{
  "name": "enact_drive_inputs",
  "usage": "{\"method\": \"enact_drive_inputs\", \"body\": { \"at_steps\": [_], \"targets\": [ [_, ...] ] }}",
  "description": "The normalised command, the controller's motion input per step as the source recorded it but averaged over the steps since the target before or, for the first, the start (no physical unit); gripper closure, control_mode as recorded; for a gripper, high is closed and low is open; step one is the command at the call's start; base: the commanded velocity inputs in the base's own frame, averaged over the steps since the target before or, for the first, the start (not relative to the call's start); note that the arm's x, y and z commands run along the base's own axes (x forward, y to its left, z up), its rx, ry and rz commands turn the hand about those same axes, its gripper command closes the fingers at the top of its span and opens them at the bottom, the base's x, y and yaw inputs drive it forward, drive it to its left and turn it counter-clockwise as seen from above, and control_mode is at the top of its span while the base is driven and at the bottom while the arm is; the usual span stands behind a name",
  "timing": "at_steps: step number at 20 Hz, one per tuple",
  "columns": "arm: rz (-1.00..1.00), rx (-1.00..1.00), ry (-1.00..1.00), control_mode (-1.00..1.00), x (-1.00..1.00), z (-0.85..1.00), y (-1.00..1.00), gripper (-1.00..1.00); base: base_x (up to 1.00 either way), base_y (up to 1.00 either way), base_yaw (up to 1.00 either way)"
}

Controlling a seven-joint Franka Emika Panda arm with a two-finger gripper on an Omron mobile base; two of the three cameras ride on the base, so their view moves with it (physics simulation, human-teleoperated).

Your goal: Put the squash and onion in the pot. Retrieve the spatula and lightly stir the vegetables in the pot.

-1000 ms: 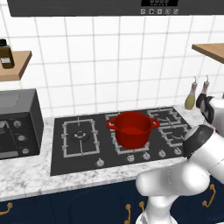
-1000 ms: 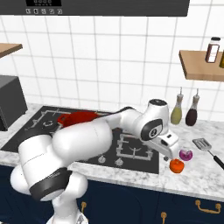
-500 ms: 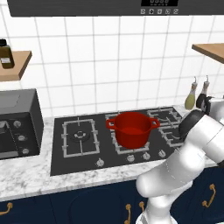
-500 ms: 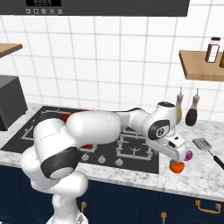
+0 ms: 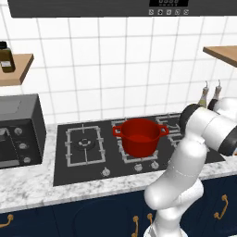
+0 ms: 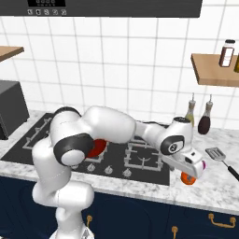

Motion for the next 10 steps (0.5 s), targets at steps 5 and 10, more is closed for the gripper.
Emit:
{"method": "enact_drive_inputs", "body": {
  "at_steps": [5,10],
  "targets": [
    [-0.01,0.05,0.05,-1.0,0.23,-0.23,-0.14,-1.0,0.0,0.0,0.0],
    [0.0,0.14,0.07,-1.0,0.21,-0.08,-0.17,-1.0,0.0,0.0,0.0]
  ]
}}
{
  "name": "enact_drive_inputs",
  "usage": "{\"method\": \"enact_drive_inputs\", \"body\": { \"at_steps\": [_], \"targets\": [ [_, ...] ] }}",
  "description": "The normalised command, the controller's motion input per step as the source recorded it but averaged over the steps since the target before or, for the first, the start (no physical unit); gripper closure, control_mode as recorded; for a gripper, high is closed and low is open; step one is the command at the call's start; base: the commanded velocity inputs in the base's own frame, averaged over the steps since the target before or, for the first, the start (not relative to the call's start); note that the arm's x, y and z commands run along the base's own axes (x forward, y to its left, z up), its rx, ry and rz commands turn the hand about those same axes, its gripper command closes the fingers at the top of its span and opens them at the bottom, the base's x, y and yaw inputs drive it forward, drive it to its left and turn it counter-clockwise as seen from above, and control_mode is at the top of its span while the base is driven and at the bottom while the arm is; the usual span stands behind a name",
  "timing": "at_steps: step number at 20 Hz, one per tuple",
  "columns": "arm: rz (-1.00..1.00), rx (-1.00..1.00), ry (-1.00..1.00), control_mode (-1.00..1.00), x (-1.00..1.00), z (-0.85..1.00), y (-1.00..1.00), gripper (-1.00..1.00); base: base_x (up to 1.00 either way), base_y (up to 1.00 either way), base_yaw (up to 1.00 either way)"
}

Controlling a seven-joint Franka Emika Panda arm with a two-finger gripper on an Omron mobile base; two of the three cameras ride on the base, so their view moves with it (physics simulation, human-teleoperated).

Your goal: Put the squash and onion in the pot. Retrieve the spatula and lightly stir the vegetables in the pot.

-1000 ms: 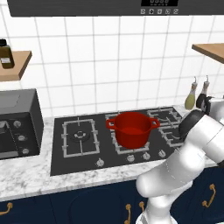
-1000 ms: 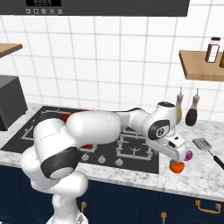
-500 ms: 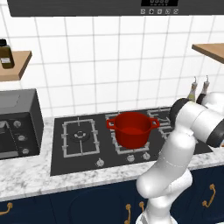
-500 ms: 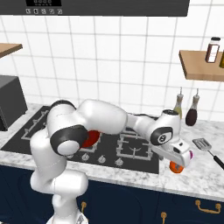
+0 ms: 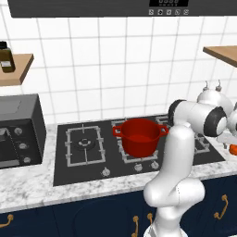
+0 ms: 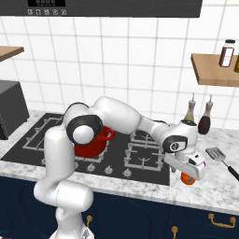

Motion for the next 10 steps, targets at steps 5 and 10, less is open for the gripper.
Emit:
{"method": "enact_drive_inputs", "body": {
  "at_steps": [5,10],
  "targets": [
    [0.0,0.08,0.05,-1.0,0.25,-0.18,-0.13,-1.0,0.0,0.0,0.0],
    [0.0,0.03,0.05,-1.0,0.14,-0.25,-0.2,-1.0,0.0,0.0,0.0]
  ]
}}
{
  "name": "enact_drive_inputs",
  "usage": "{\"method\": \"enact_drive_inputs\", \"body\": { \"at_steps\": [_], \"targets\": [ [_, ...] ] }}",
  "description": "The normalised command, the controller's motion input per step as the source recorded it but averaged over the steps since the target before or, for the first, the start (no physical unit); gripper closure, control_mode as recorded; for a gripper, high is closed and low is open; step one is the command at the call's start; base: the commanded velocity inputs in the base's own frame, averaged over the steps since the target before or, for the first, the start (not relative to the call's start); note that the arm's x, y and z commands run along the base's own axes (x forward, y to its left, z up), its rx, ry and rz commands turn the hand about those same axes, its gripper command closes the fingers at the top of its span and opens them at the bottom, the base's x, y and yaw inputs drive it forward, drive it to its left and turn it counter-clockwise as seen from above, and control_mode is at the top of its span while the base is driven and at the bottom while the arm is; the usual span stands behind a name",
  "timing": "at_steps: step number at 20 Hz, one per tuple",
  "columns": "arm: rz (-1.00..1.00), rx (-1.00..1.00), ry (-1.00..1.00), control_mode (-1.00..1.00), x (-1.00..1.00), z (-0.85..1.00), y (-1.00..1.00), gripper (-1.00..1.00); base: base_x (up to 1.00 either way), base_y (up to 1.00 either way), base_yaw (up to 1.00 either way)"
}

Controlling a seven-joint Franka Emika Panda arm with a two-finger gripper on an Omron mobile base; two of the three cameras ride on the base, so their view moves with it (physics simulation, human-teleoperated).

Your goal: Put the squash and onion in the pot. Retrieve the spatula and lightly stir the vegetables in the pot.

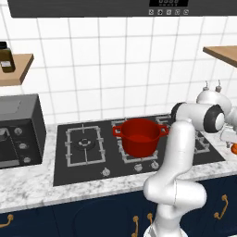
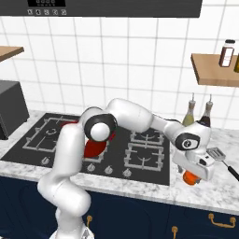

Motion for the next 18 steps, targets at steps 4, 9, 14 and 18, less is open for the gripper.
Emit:
{"method": "enact_drive_inputs", "body": {
  "at_steps": [4,9,14,18],
  "targets": [
    [0.0,0.01,0.11,-1.0,0.0,-0.41,-0.04,-1.0,0.0,0.0,0.0],
    [0.0,0.0,0.04,-1.0,0.0,-0.33,0.0,1.0,0.0,0.0,0.0],
    [0.02,0.02,-0.01,-1.0,-0.14,0.0,0.16,1.0,0.0,0.0,0.0],
    [0.02,0.05,-0.15,-1.0,-0.43,0.26,0.81,1.0,0.0,0.0,0.0]
  ]
}}
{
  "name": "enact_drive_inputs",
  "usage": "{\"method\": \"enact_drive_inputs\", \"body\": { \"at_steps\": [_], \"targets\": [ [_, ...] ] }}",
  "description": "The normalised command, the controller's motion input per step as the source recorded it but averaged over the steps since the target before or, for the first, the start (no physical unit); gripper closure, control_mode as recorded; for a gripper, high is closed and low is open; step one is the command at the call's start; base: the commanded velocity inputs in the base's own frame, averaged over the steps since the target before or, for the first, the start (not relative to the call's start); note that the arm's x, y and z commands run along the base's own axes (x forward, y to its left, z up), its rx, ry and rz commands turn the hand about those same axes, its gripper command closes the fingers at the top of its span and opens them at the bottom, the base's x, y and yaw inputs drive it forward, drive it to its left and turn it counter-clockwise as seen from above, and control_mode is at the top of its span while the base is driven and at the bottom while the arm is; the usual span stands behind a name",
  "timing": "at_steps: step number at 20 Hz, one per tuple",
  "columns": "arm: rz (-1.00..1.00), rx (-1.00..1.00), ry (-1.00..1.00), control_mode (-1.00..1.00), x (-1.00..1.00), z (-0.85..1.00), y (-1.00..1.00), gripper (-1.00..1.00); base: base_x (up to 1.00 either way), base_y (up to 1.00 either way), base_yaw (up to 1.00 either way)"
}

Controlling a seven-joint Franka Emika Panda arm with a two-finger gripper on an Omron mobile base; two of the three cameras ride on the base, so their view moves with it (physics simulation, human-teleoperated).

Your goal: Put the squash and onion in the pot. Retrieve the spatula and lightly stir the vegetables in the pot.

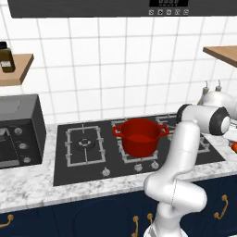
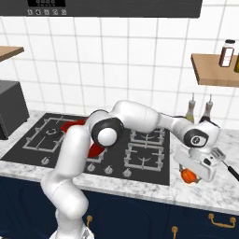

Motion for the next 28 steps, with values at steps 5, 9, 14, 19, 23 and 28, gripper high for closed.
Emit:
{"method": "enact_drive_inputs", "body": {
  "at_steps": [5,9,14,19,23,28],
  "targets": [
    [0.0,-0.01,-0.13,-1.0,-0.19,0.54,1.0,1.0,0.0,0.0,0.0],
    [0.0,-0.03,-0.23,-1.0,0.0,0.61,1.0,1.0,0.0,0.0,0.0],
    [0.0,-0.06,-0.22,-1.0,0.02,0.59,1.0,1.0,0.0,0.0,0.0],
    [0.0,-0.15,0.0,-1.0,0.2,0.68,1.0,1.0,0.0,0.0,0.0],
    [0.0,-0.17,0.02,-1.0,0.27,0.69,1.0,1.0,0.0,0.0,0.0],
    [0.01,-0.09,0.0,-1.0,0.44,0.28,1.0,1.0,0.0,0.0,0.0]
  ]
}}
